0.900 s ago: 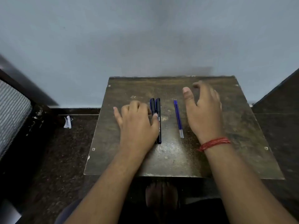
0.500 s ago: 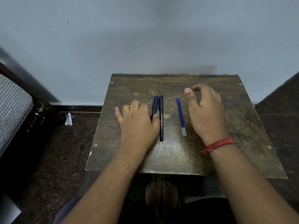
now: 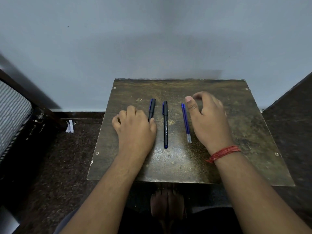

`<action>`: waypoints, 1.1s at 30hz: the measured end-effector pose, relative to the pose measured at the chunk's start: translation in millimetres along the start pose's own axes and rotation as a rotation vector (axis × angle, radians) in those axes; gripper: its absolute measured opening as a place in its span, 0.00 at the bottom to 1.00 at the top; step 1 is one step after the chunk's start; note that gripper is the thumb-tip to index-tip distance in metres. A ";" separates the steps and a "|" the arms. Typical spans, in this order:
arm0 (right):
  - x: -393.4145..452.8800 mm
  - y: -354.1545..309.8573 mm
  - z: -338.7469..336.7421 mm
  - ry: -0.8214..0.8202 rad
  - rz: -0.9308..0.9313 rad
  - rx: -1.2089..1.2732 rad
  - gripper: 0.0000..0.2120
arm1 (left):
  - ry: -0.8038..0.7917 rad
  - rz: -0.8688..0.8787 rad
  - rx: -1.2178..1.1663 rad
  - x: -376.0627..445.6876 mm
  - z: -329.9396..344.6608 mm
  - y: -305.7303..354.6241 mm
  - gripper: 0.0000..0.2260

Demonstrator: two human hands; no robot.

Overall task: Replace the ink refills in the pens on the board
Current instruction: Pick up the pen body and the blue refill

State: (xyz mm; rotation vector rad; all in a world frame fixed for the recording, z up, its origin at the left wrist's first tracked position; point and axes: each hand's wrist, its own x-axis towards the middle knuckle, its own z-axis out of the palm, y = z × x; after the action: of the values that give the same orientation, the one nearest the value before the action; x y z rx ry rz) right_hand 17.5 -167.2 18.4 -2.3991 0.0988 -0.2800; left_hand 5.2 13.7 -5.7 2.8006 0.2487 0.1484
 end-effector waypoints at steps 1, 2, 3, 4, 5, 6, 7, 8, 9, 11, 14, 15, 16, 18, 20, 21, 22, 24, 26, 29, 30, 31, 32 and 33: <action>-0.4 -0.4 -0.5 0.005 -0.003 0.010 0.24 | 0.023 -0.002 -0.036 0.2 -1.0 -0.1 0.14; -0.5 -1.1 -1.2 0.014 -0.006 0.025 0.23 | 0.053 0.005 -0.095 -0.5 -3.2 0.8 0.13; -0.5 -2.4 -2.1 0.022 -0.004 0.047 0.22 | 0.078 0.022 -0.176 -1.8 -7.0 3.1 0.10; -0.1 -3.3 -2.6 0.030 0.003 0.080 0.21 | 0.084 0.043 -0.270 -4.1 -10.8 6.4 0.09; 0.0 -4.7 -3.2 0.039 0.016 0.128 0.19 | 0.061 0.056 -0.360 -7.7 -14.9 11.4 0.08; 0.0 -6.2 -3.0 0.039 0.040 0.192 0.17 | 0.014 0.063 -0.437 -12.4 -18.0 16.7 0.09; -0.4 -8.0 -2.1 0.020 0.073 0.284 0.16 | -0.038 0.073 -0.498 -17.5 -19.2 21.6 0.08; -0.5 -9.7 0.0 -0.017 0.117 0.407 0.17 | -0.075 0.098 -0.537 -22.2 -18.8 25.6 0.07; -0.9 -11.3 2.3 -0.065 0.171 0.544 0.16 | -0.096 0.135 -0.559 -26.3 -17.3 28.7 0.06; -2.0 -12.3 6.1 -0.128 0.254 0.773 0.12 | -0.114 0.197 -0.580 -31.5 -14.7 32.9 0.05; -1.7 -10.1 8.5 -0.175 0.312 0.969 0.09 | -0.119 0.218 -0.609 -32.0 -12.3 34.1 0.05; -2.3 -10.3 9.6 -0.184 0.324 1.007 0.09 | -0.128 0.211 -0.621 -31.7 -12.0 34.0 0.05; -2.7 -10.7 10.6 -0.187 0.335 1.033 0.09 | -0.138 0.199 -0.634 -31.5 -11.9 33.6 0.06; -2.0 -11.1 9.7 -0.182 0.350 1.063 0.08 | -0.159 0.175 -0.664 -32.3 -13.0 34.2 0.08; -2.0 -10.7 7.7 -0.176 0.355 1.091 0.08 | -0.193 0.139 -0.709 -33.1 -15.8 36.8 0.11; -3.2 -10.2 7.8 -0.181 0.358 1.102 0.08 | -0.214 0.119 -0.729 -33.3 -16.7 38.3 0.12; -4.7 -11.4 7.8 -0.192 0.361 1.104 0.09 | -0.232 0.103 -0.741 -33.0 -17.2 39.4 0.13; -3.6 -13.2 7.6 -0.191 0.379 1.117 0.10 | -0.269 0.079 -0.754 -31.7 -16.4 39.7 0.14; 6.5 -7.7 0.6 -0.075 0.461 1.227 0.11 | -0.325 0.060 -0.783 -32.8 -13.6 36.8 0.15; 26.2 19.3 -24.5 0.213 0.486 1.204 0.12 | -0.385 0.038 -0.835 -42.8 -10.7 28.9 0.16; 26.8 28.1 -29.8 0.245 0.445 1.054 0.12 | -0.372 0.032 -0.842 -43.7 -10.4 27.2 0.16; 23.9 32.4 -31.8 0.215 0.395 0.846 0.11 | -0.348 0.021 -0.852 -42.7 -10.3 26.3 0.16; 20.4 33.6 -30.8 0.138 0.344 0.622 0.11 | -0.319 0.004 -0.873 -40.0 -10.5 25.8 0.16; 17.1 32.6 -28.2 0.050 0.291 0.418 0.10 | -0.296 -0.017 -0.902 -36.4 -10.1 25.5 0.16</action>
State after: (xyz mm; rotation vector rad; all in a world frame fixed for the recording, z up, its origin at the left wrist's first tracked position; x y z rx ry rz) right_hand 27.9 -212.3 20.2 -1.9335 0.3716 -0.1999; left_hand -27.8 -13.9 9.5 1.8890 0.0927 -0.1331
